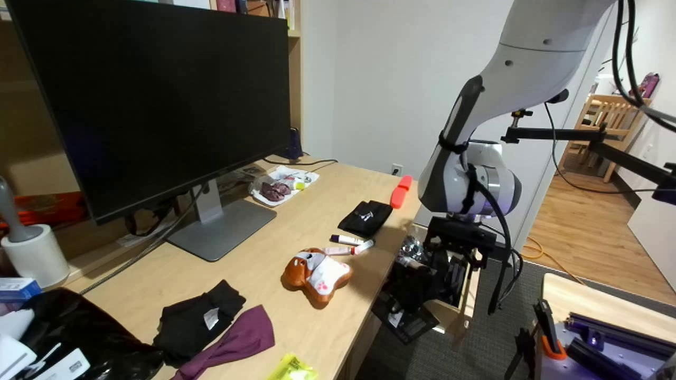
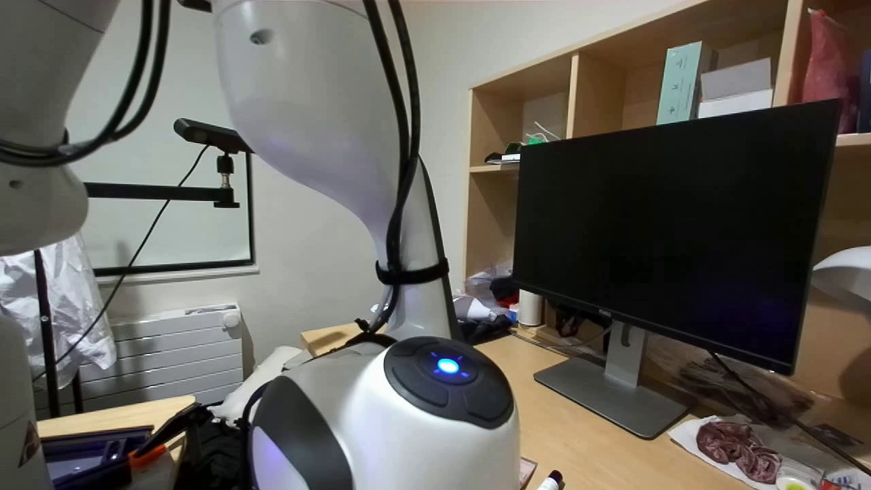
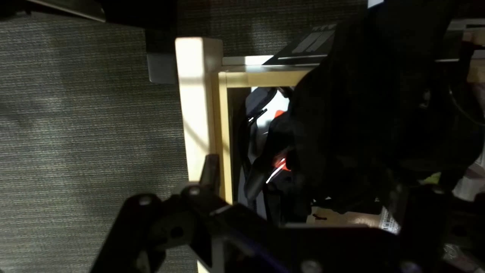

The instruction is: Place the set of socks in the left side of the desk

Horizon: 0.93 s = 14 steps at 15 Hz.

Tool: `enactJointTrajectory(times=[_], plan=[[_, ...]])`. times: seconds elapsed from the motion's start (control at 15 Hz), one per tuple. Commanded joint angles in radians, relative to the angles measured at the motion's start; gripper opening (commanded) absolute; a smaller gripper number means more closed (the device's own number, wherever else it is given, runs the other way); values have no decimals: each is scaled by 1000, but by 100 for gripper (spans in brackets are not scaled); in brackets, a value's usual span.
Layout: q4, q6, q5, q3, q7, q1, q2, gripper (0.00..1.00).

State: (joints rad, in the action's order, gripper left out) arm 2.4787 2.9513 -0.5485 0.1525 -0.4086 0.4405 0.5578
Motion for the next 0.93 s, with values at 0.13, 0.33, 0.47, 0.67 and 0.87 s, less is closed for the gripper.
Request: enactJointTrajectory(times=[0.13, 0.33, 0.47, 0.67, 0.87], plan=[[-50, 30, -90, -197, 103, 186, 27, 100], [-92, 66, -146, -328, 190, 322, 72, 100], [-106, 92, -137, -358, 211, 372, 105, 100], [-110, 131, -130, -308, 225, 353, 151, 100], [-134, 175, -109, -395, 313, 477, 215, 100]])
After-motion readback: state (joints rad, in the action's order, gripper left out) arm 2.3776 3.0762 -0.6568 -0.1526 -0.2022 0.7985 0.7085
